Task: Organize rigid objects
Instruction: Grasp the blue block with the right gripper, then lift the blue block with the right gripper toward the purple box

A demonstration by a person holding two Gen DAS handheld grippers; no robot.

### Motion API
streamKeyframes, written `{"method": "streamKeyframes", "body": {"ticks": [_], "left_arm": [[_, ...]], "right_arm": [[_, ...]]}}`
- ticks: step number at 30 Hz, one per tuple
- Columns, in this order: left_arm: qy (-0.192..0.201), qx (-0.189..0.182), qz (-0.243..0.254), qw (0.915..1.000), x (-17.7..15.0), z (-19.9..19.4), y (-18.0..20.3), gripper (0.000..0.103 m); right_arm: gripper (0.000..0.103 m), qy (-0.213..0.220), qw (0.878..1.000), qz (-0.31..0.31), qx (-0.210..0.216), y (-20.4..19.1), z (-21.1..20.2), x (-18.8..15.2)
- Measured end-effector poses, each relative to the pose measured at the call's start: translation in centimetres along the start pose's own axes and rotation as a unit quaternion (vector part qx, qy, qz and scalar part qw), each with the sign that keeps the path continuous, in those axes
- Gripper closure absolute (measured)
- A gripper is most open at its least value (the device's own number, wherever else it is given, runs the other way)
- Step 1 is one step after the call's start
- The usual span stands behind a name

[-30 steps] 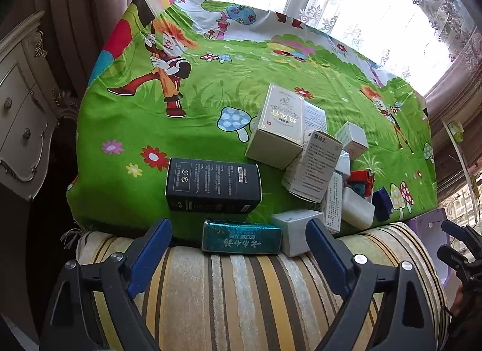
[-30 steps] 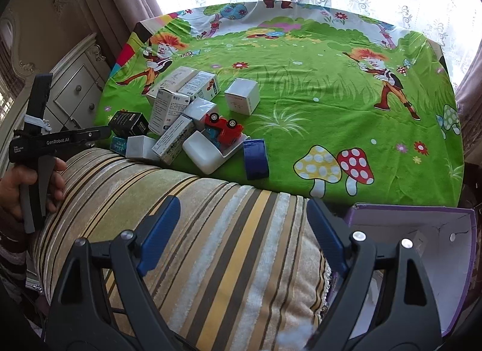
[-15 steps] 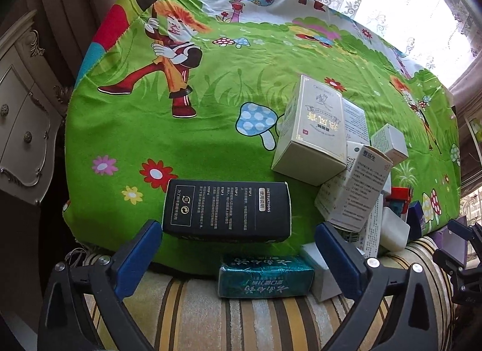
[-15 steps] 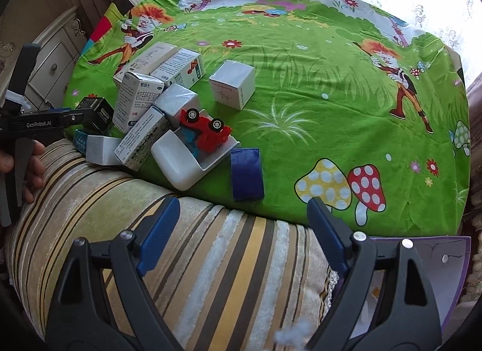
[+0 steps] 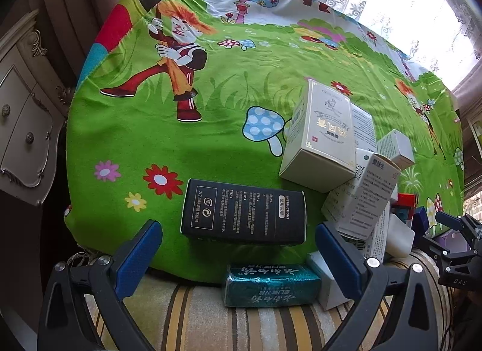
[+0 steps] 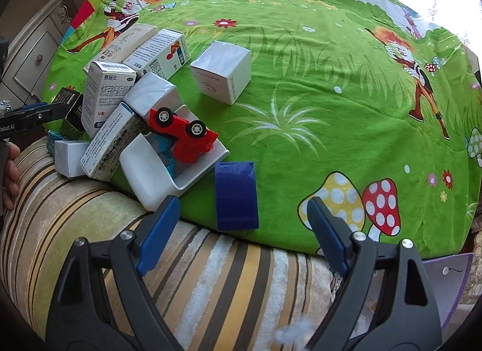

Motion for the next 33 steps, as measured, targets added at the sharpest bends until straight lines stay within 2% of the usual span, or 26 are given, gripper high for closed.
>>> {"method": "streamKeyframes", "body": {"ticks": [2,5,7,10,14,23,27,33], "left_arm": [[-0.004,0.000,0.003,1.0000,0.2,0.4,0.2,0.000],[-0.012,-0.004,0.001,0.9999,0.4,1.2,0.1,0.000],[-0.016,0.000,-0.003,0.9999,0.5,1.6,-0.1,0.002],[-0.021,-0.005,-0.011,0.9997,0.4,1.8,-0.4,0.015],[-0.005,-0.003,-0.016,0.9999,0.2,1.1,-0.5,0.015],[0.065,0.012,-0.037,0.9971,-0.4,-3.5,-1.3,0.015],[0.091,0.000,-0.037,0.9952,-0.9,-5.7,-0.4,0.015],[0.115,-0.032,-0.009,0.9928,-2.2,-8.4,3.1,0.015]], "right_arm": [[0.017,0.002,1.000,0.001,-0.001,0.1,0.2,0.3],[0.030,-0.004,1.000,0.005,0.002,0.4,0.7,0.4],[0.055,-0.010,1.000,0.009,0.016,0.5,1.1,0.3],[0.070,-0.011,0.999,0.012,0.028,0.5,1.3,0.0],[0.071,0.006,0.999,0.012,0.033,0.5,0.5,-0.3],[0.072,0.048,0.998,0.021,0.034,0.6,-2.5,-1.5],[0.072,0.066,0.997,0.029,0.038,0.6,-4.2,-2.2],[0.072,0.087,0.995,0.037,0.042,0.9,-6.6,-3.9]]}}
Point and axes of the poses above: each gripper's, at about its wrist camera, not at the fingertips, and z roughly the way its jaws point, y to its right, x to its top, the point moved 3 cm from there along z, roughly the way its jaws point, and after that the axes turned 6 degrees about x, right-handed, at the moved point
